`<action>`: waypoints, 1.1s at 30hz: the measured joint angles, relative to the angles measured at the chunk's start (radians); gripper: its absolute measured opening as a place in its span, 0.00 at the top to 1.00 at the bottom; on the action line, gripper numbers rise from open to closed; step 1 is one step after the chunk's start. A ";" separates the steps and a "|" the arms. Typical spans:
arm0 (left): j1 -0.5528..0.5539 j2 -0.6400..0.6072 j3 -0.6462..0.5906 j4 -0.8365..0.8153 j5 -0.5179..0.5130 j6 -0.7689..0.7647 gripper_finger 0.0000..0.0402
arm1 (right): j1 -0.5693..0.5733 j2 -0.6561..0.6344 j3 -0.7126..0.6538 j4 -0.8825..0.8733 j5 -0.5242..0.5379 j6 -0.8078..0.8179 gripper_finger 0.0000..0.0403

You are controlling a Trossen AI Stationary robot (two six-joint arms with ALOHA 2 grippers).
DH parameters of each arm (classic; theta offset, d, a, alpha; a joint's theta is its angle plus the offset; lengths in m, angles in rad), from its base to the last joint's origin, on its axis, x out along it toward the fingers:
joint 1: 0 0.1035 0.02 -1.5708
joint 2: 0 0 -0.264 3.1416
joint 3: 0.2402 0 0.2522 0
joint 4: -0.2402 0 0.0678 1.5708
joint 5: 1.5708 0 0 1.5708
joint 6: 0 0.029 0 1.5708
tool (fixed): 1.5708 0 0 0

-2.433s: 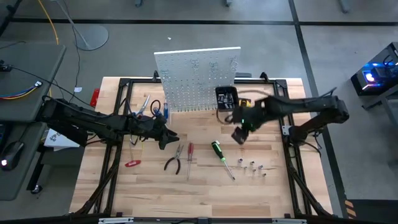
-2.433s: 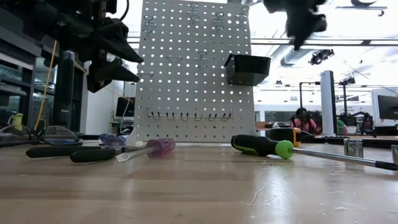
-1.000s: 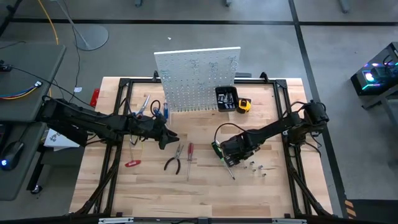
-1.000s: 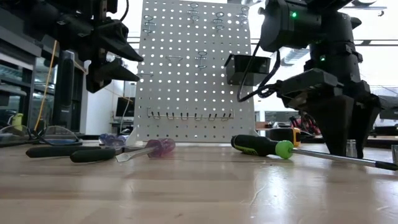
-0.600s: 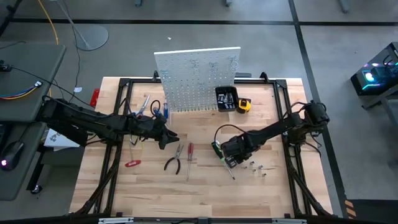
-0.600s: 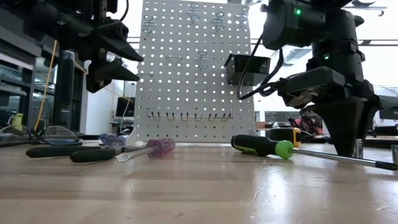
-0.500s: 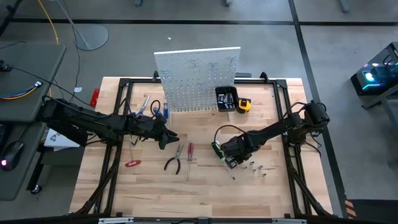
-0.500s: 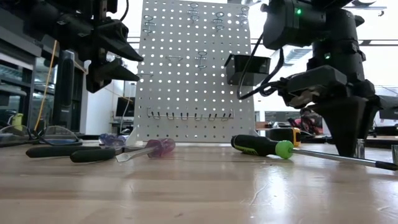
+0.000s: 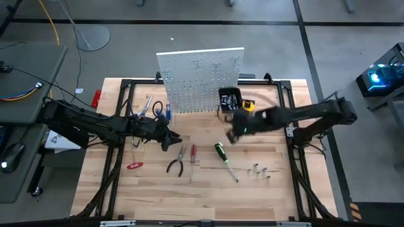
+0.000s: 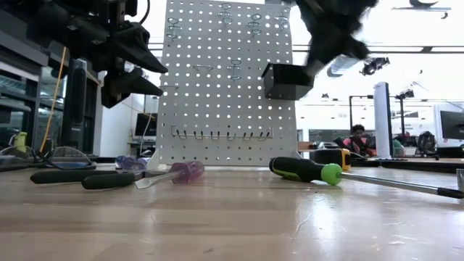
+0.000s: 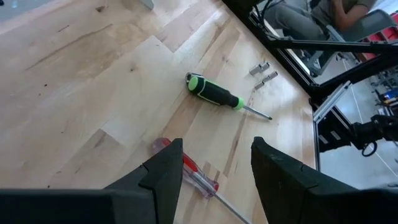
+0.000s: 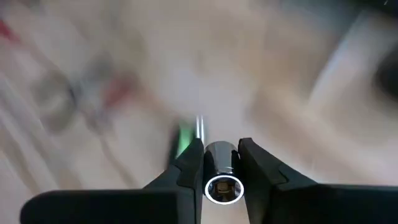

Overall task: Hang tools onto peg board
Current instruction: Put the silver socket into the black bin on the peg board

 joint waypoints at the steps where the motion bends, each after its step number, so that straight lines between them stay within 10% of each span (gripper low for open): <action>1: 0.000 0.000 0.000 0.000 -0.003 0.000 0.57 | -0.023 -0.014 0.024 0.031 0.033 -0.044 0.85; 20: 0.000 0.000 0.000 0.005 -0.007 0.000 0.57 | -0.292 -0.013 0.188 -0.036 -0.027 -0.241 0.51; 26: 0.000 0.000 0.000 0.001 -0.008 0.001 0.57 | -0.166 -0.014 0.161 -0.218 -0.357 -0.179 0.49; 33: 0.000 0.000 0.000 0.000 -0.008 0.017 0.57 | 0.095 -0.014 -0.018 -0.199 -0.410 0.093 0.49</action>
